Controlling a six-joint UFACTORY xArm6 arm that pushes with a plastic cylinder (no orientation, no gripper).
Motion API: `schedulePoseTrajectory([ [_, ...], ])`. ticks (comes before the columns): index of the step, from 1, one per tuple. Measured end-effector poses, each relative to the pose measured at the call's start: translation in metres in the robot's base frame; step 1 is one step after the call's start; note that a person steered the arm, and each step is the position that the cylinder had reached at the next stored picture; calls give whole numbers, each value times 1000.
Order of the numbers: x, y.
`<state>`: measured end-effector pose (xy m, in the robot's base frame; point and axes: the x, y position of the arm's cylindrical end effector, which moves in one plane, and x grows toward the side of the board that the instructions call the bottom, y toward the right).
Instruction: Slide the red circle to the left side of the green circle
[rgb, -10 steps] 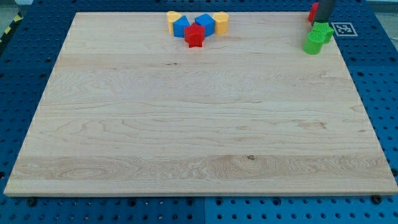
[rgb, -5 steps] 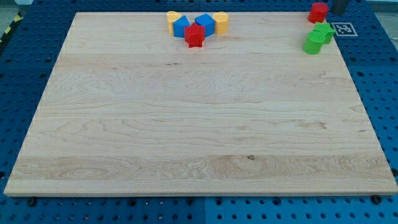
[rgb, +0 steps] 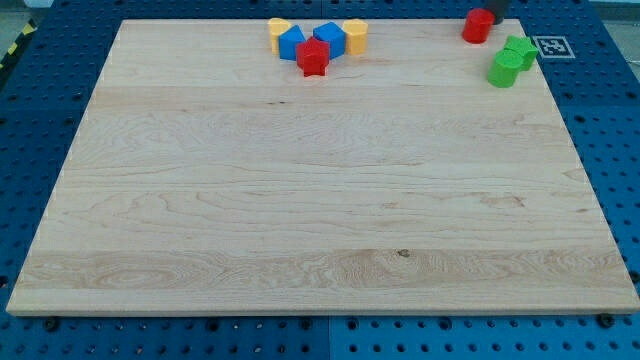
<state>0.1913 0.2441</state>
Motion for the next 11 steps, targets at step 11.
schedulePoseTrajectory([
  [11,79,-44],
])
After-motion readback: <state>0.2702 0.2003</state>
